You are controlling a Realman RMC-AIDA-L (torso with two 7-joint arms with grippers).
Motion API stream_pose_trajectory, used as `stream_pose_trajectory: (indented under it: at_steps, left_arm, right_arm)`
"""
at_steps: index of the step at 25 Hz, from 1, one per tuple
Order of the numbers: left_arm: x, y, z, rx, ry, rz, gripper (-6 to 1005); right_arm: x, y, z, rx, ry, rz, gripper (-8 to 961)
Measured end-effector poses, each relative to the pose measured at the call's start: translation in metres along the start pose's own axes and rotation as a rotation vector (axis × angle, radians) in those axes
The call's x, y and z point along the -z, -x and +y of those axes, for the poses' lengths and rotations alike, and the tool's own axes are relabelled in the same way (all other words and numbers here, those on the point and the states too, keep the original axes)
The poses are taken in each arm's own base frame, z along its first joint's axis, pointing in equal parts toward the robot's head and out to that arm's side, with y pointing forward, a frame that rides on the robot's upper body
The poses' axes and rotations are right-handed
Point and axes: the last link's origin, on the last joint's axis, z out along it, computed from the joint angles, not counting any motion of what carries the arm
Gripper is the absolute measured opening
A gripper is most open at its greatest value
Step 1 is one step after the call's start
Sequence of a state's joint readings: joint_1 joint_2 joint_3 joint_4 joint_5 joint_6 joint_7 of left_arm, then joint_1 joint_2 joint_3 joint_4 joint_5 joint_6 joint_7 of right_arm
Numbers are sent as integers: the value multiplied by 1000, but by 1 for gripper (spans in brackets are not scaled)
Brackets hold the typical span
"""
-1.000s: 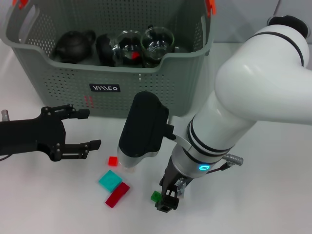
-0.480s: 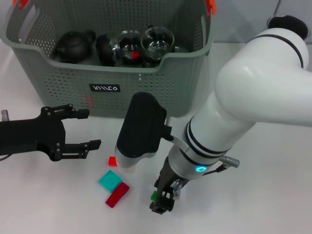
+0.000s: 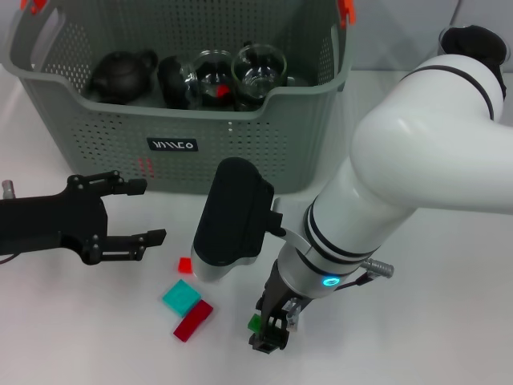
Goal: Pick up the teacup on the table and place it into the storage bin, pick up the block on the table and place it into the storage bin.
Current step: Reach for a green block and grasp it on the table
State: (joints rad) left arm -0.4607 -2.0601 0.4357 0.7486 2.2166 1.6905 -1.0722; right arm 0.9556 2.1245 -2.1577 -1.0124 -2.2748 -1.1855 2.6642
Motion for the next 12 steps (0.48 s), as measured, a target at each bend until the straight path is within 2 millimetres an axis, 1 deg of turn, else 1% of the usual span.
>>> stream_pose_trajectory:
  at_steps: [10, 12]
  left_arm:
    - [-1, -1, -2, -2, -5, -2, 829]
    - [-2, -1, -2, -4, -4, -1, 829]
  right_arm:
    - [-2, -3, 0, -2, 1, 14, 440]
    - [-2, -3, 0, -2, 3, 17, 365]
